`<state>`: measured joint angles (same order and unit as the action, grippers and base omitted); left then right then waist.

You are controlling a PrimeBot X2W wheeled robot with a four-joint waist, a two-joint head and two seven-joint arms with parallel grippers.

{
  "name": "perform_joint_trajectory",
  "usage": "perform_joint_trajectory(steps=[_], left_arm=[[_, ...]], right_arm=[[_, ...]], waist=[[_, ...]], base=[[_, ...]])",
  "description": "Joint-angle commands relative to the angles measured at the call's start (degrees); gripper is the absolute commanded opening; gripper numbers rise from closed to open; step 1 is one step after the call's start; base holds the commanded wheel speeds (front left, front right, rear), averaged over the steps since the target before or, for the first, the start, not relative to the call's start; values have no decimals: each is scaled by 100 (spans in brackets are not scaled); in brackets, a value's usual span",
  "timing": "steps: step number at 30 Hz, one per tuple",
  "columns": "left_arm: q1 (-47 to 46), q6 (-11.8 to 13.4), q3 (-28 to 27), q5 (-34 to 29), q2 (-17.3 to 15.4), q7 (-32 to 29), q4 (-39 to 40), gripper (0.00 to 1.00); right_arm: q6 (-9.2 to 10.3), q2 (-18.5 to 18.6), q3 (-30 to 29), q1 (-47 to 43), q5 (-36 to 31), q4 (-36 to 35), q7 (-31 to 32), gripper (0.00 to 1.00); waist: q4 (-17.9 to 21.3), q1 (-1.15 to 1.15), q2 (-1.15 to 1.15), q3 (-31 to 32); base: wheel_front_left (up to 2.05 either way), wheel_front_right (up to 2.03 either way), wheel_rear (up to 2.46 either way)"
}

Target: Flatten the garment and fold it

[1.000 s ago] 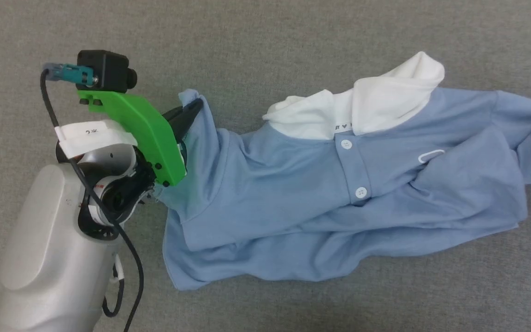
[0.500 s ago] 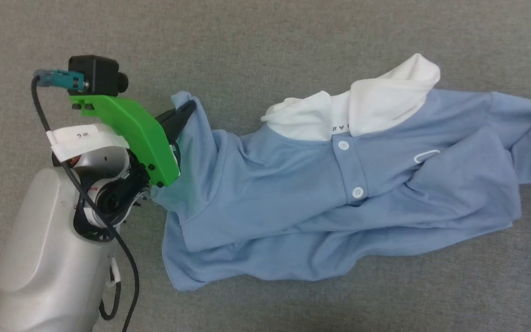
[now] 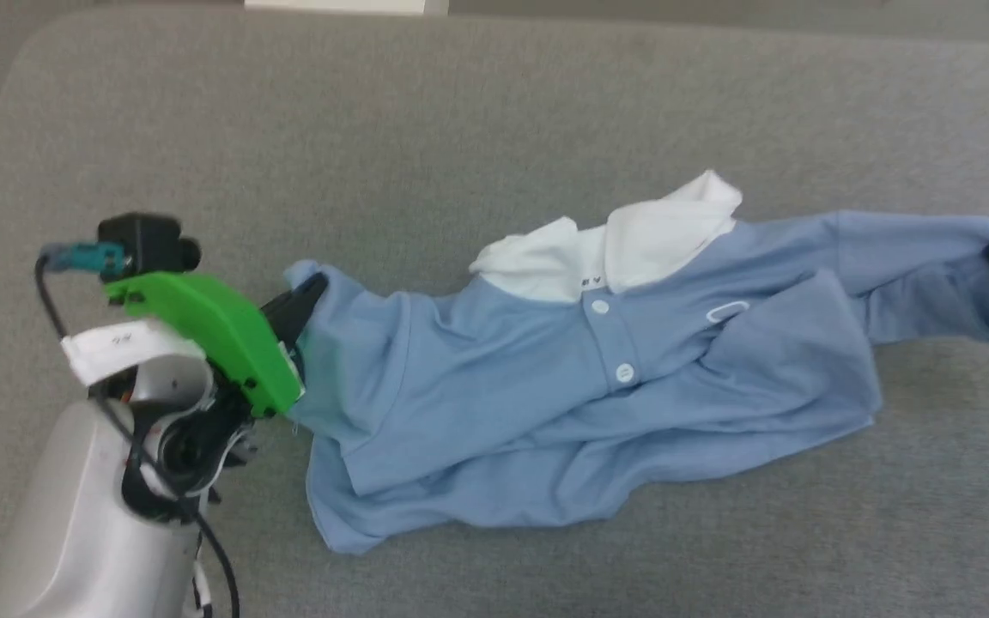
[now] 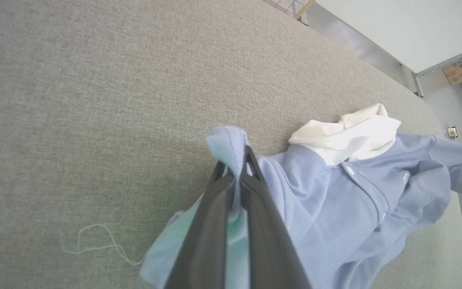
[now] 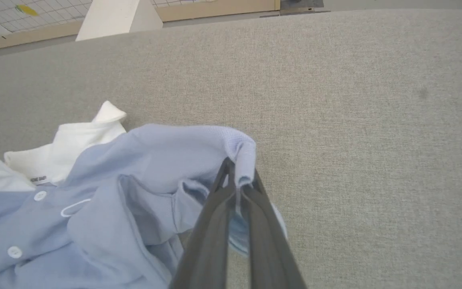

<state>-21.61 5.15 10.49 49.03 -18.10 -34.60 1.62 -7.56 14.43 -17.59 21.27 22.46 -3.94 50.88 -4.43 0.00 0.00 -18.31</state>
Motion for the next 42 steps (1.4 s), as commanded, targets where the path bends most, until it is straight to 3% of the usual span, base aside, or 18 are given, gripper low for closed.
perform_joint_trajectory(steps=[1, 7, 13, 26, 33, 42], left_arm=[[147, 20, -79, 58, -22, 92, 31, 0], [405, 19, -297, 21, -73, 445, 116, 0], [147, 69, -393, -201, -112, 762, 138, 0], [-2106, -119, -510, -835, -357, 1435, -71, 0], [-2971, -124, -513, -1073, -512, 1539, -397, 0], [-3772, -218, -330, -1373, -751, 1479, -1275, 0]], right_arm=[[8, -82, -44, -121, 108, -67, -28, 0], [8, -286, -160, -315, 509, -198, -82, 0], [8, -237, -158, 29, 740, -286, -155, 0], [8, 224, -109, 2269, 1040, 35, -567, 0], [8, 228, -170, 2994, 1084, 414, -802, 0], [8, 220, 61, 3726, 631, 1111, -822, 0]], waist=[[245, 0, 0, 544], [312, 0, 0, 909], [282, 0, 0, 1137], [137, 0, 0, 1254], [158, 0, 0, 1290], [241, 0, 0, 910]], base=[[0, 0, 0], [0, 0, 0], [0, 0, 0], [0, 0, 0], [0, 0, 0], [0, 0, 0]])
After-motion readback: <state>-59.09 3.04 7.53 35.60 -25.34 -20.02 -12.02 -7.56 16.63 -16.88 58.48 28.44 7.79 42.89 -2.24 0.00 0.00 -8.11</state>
